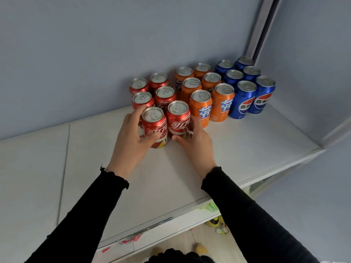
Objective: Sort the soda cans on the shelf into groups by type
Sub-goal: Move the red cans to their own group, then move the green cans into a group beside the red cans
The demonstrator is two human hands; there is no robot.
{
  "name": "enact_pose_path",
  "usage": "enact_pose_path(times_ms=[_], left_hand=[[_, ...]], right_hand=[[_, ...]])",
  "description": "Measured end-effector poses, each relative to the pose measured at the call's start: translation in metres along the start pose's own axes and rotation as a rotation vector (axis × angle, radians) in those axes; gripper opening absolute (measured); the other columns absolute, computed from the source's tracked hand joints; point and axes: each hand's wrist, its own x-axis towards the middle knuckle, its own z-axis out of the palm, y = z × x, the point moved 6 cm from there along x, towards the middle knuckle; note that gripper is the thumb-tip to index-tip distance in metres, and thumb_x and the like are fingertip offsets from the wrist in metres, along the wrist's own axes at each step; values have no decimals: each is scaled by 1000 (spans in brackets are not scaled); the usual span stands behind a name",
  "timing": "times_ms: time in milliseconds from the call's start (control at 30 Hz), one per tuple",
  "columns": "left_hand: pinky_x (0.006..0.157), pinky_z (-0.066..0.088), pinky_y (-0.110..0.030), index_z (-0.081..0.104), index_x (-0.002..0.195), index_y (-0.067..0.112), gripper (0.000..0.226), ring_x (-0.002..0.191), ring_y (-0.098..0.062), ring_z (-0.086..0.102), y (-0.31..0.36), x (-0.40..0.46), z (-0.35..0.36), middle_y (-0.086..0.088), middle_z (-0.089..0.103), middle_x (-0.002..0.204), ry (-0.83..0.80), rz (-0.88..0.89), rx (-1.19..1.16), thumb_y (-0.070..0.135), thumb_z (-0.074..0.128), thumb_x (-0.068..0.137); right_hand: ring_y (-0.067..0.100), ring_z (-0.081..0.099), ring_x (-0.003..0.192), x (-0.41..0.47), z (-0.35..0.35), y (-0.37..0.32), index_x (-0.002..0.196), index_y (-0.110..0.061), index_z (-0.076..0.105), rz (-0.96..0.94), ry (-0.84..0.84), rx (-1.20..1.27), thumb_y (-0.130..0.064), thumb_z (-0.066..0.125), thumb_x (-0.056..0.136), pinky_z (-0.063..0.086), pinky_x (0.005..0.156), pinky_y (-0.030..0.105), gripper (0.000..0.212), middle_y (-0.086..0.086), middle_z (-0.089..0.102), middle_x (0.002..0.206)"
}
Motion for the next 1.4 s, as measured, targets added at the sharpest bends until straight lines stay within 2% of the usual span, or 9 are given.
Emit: enact_pose_path(times_ms=[167, 433, 533, 633, 733, 833, 1000, 1100, 1400], left_hand=[[93, 58, -40, 39, 145, 38, 81, 129, -12, 50, 9, -6, 7, 5, 46, 138, 69, -65, 75, 18, 83, 80], [99, 55, -40, 37, 149, 40, 83, 128, -11, 50, 14, -5, 7, 3, 48, 138, 97, -114, 146, 14, 79, 83], [97, 54, -36, 26, 155, 40, 91, 125, -10, 53, 16, -14, 6, 7, 47, 145, 86, -134, 143, 19, 80, 84], [99, 50, -35, 19, 156, 34, 93, 122, -12, 54, 11, -34, 0, 3, 50, 145, 130, -189, 215, 29, 78, 85], [107, 46, -37, 28, 155, 28, 79, 127, -13, 52, 5, -59, -12, 0, 51, 145, 169, -216, 301, 30, 73, 90], [107, 41, -32, 44, 147, 23, 57, 129, -17, 49, 4, -86, -26, 2, 52, 142, 137, -164, 493, 31, 65, 95], [101, 34, -23, 52, 141, 22, 47, 128, -16, 46, -9, -134, -80, 5, 54, 138, 197, -202, 567, 32, 63, 96], [101, 34, -23, 52, 141, 22, 48, 128, -17, 46, -24, -169, -125, 5, 54, 138, 234, -249, 606, 32, 64, 95], [103, 37, -27, 52, 140, 23, 47, 128, -15, 44, -79, -293, -287, 8, 52, 138, 304, -323, 664, 34, 63, 95]], right_hand=[[21, 60, 121, 13, -6, 5, 142, -19, 40, -69, -78, -58, -33, 76, 86, 44, 92, 26, 67, 0, 60, 137], [24, 64, 112, 19, 1, 7, 139, -21, 42, -82, -86, -123, -39, 72, 88, 55, 89, 39, 62, 1, 62, 131], [23, 64, 112, 16, -6, 6, 142, -22, 41, -87, -103, -146, -41, 70, 90, 53, 88, 35, 63, 0, 63, 131], [22, 67, 106, 5, -20, 4, 142, -25, 41, -122, -116, -235, -46, 62, 93, 45, 78, 28, 57, -3, 67, 126], [25, 69, 96, -11, -37, -4, 130, -28, 49, -175, -69, -446, -47, 57, 94, 44, 71, 30, 42, -5, 70, 115], [25, 67, 96, -30, -39, -23, 124, -26, 57, -282, -40, -480, -40, 60, 93, 49, 69, 33, 34, -3, 70, 110], [20, 63, 104, -63, 12, -75, 119, -23, 64, -488, -161, -420, -35, 65, 92, 48, 74, 28, 29, -2, 70, 114], [22, 61, 105, -91, 60, -110, 123, -20, 63, -584, -248, -405, -33, 67, 91, 50, 78, 31, 34, -1, 68, 114], [25, 55, 115, -191, 209, -213, 135, -18, 54, -694, -400, -403, -36, 65, 92, 46, 90, 36, 48, 2, 63, 126]])
